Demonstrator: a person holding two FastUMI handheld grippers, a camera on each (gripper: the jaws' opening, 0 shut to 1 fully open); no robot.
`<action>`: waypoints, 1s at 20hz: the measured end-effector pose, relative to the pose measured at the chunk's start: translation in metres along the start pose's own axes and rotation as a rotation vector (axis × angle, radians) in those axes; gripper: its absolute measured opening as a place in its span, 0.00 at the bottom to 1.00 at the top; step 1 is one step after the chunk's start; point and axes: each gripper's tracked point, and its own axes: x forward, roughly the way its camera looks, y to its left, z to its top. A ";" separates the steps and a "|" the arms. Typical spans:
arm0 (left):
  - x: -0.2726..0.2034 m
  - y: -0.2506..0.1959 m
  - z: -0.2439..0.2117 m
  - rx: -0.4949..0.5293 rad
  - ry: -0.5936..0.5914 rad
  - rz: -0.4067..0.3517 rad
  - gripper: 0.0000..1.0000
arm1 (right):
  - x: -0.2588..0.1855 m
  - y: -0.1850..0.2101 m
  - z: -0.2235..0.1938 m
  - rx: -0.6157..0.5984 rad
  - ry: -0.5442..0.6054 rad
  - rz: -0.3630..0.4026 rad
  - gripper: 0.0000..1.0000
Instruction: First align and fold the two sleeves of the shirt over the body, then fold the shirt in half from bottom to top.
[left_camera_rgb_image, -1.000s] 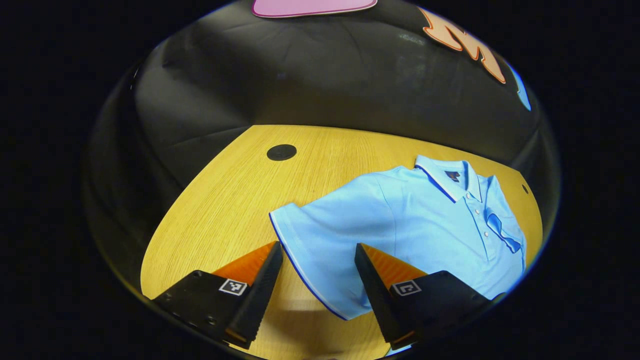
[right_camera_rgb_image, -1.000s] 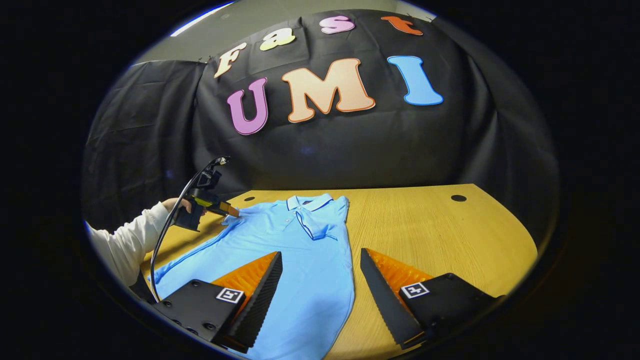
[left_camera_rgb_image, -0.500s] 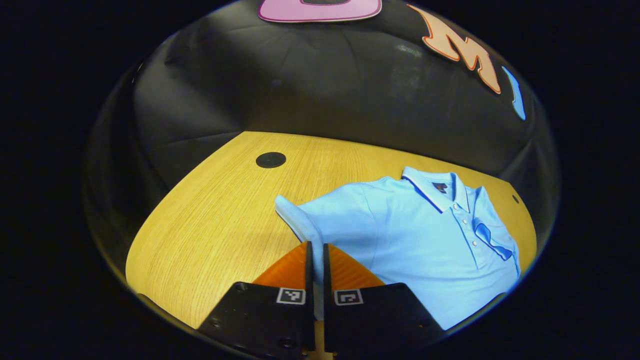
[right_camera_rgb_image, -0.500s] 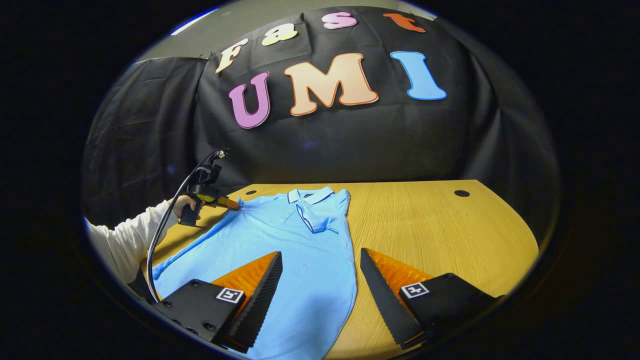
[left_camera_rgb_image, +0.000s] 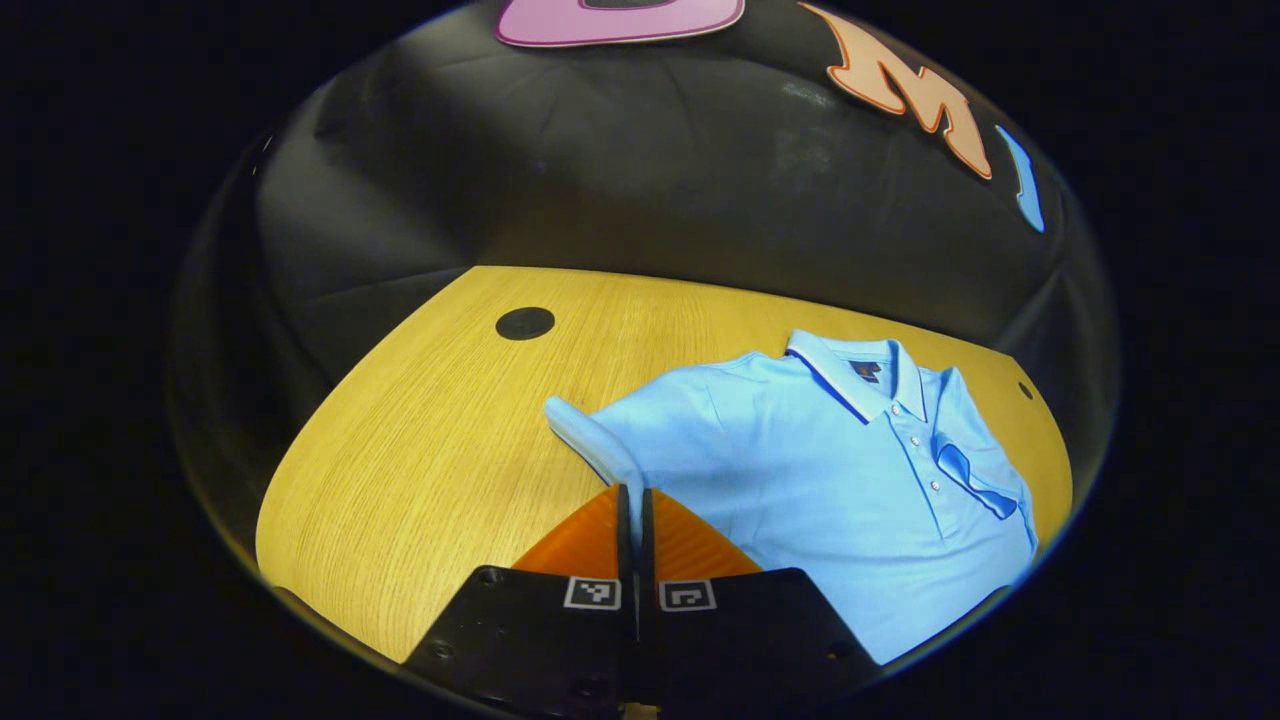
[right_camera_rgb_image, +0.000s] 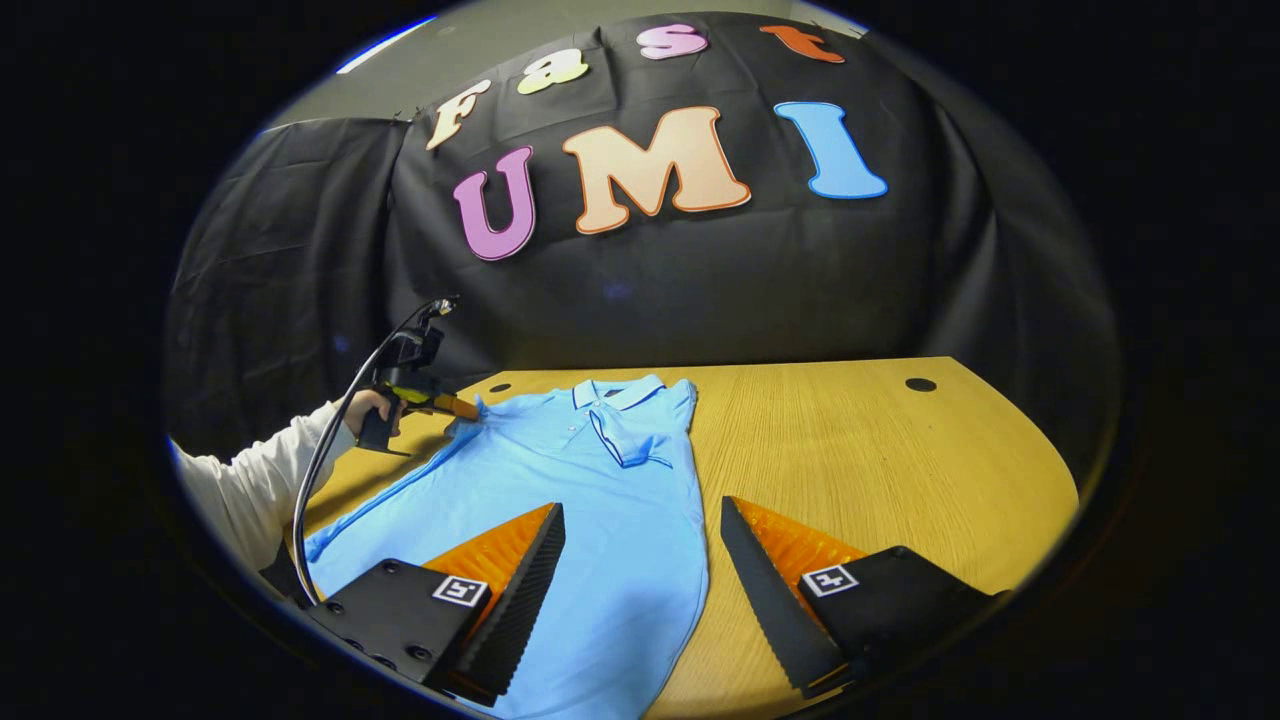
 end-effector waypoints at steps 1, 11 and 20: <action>-0.004 -0.010 0.006 0.007 -0.016 -0.013 0.00 | 0.001 -0.001 0.001 -0.001 0.000 -0.001 0.98; -0.013 -0.129 0.036 0.181 -0.058 -0.153 0.00 | -0.004 0.002 0.004 0.006 -0.008 0.007 0.98; 0.016 -0.184 0.007 0.233 0.019 -0.194 0.03 | -0.003 0.003 0.000 0.011 0.003 0.018 0.98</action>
